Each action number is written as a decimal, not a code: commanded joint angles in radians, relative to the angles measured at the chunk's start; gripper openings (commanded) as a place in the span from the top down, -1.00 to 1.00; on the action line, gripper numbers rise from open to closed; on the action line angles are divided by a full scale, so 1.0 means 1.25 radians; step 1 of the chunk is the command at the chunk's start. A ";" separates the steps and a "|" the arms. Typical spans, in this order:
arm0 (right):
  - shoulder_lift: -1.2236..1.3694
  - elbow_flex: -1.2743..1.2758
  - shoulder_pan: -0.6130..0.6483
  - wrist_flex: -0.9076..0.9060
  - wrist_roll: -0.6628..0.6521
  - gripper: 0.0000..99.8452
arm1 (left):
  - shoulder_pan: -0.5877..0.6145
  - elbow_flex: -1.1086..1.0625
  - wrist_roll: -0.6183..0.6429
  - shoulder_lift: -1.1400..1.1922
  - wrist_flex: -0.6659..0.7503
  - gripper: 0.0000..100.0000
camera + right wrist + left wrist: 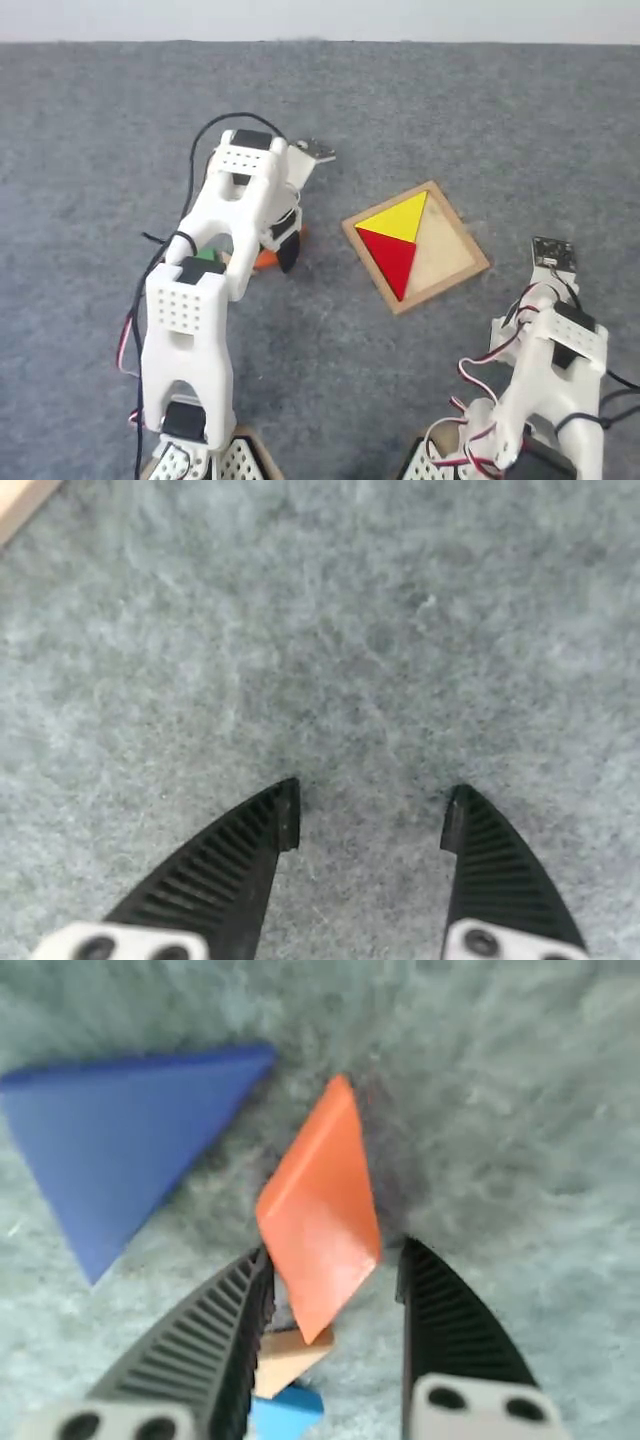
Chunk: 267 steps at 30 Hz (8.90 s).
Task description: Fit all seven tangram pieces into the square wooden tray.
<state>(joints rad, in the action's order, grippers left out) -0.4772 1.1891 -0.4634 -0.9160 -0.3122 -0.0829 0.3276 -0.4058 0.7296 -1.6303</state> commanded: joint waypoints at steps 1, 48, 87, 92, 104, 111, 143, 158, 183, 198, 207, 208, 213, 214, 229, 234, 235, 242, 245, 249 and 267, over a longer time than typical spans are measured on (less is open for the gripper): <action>0.030 -0.014 0.008 0.018 0.009 0.50 | -0.025 0.098 0.042 -0.083 -0.069 0.60; 0.030 -0.014 0.009 0.018 0.009 0.50 | -0.045 -0.288 0.135 -0.355 0.171 0.56; 0.030 -0.014 0.009 0.018 0.009 0.50 | -0.125 -0.211 0.237 -0.176 0.187 0.86; 0.030 -0.014 0.009 0.018 0.009 0.50 | -0.129 -0.201 0.238 -0.176 0.187 0.98; 0.030 -0.014 0.009 0.018 0.009 0.50 | -0.183 -0.191 0.249 -0.300 0.068 0.97; 0.030 -0.014 0.009 0.018 0.009 0.50 | -0.172 -0.187 0.226 -0.365 -0.010 0.86; 0.021 0.001 0.010 0.018 0.001 0.50 | -0.144 -0.462 0.288 -0.347 0.415 0.50; 0.021 0.001 0.010 0.018 0.001 0.50 | -0.150 -0.388 0.318 -0.242 0.304 0.88; -0.050 0.007 -0.104 0.028 0.049 0.50 | -0.388 0.233 0.648 -0.061 0.124 0.98; -0.073 0.004 -0.222 0.051 0.064 0.50 | -0.475 0.789 0.761 0.306 0.108 0.98; -0.073 0.007 -0.199 0.050 0.063 0.50 | -0.417 0.964 0.937 0.480 0.076 0.97; -0.073 0.007 -0.199 0.050 0.063 0.50 | -0.411 0.986 0.956 0.493 0.074 0.97; -0.073 0.007 -0.199 0.048 0.060 0.50 | -0.406 1.086 1.016 0.560 0.076 0.96; -0.073 0.009 -0.199 0.048 0.059 0.50 | -0.406 1.084 1.018 0.562 0.077 0.93; -0.079 0.021 -0.170 0.052 0.058 0.50 | -0.403 1.084 1.016 0.536 0.049 0.59; -0.079 0.021 -0.170 0.052 0.058 0.50 | -0.379 1.083 0.971 0.360 -0.006 0.59; -0.079 0.021 -0.170 0.052 0.058 0.50 | -0.371 1.081 0.948 0.322 -0.014 0.59; -0.077 0.020 -0.170 0.053 0.058 0.50 | -0.200 1.077 0.826 0.187 -0.104 0.59; -0.074 0.020 -0.170 0.062 0.058 0.50 | -0.136 0.988 0.642 0.173 -0.108 0.59; -0.073 0.020 -0.170 0.062 0.058 0.50 | -0.158 0.603 0.576 0.081 -0.106 0.59; -0.073 0.021 -0.144 0.062 0.055 0.50 | -0.346 -0.152 0.605 -0.164 0.196 0.59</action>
<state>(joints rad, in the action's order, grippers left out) -0.5401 1.2183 -0.6659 -0.8531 -0.2417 -0.4312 0.1404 0.3046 0.5669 -1.4047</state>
